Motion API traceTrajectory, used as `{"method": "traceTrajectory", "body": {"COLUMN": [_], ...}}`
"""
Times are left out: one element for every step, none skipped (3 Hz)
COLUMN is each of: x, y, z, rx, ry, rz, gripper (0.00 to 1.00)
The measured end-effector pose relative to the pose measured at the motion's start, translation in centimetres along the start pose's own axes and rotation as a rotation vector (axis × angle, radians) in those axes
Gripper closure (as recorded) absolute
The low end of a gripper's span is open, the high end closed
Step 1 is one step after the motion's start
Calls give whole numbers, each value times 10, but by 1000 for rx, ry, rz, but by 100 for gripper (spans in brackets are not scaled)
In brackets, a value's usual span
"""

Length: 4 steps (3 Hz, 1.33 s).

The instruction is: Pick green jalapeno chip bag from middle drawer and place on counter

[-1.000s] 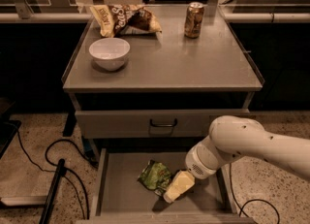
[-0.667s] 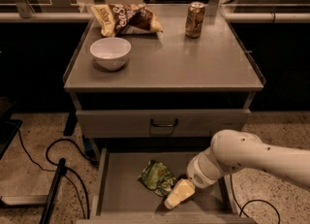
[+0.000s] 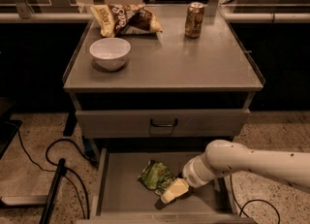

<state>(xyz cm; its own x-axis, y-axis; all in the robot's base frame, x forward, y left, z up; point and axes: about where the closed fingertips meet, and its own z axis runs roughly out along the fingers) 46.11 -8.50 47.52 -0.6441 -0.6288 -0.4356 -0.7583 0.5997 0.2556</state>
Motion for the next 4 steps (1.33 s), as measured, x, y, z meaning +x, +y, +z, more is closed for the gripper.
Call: {"method": "traceTrajectory", "body": {"x": [0, 2, 1, 1], "y": [1, -5, -17, -28], "z": [0, 13, 36, 52], "rx": [0, 31, 72, 92], "ry": [-1, -20, -43, -48], "rz": [-2, 6, 22, 33], "gripper": [0, 0, 0, 0]}}
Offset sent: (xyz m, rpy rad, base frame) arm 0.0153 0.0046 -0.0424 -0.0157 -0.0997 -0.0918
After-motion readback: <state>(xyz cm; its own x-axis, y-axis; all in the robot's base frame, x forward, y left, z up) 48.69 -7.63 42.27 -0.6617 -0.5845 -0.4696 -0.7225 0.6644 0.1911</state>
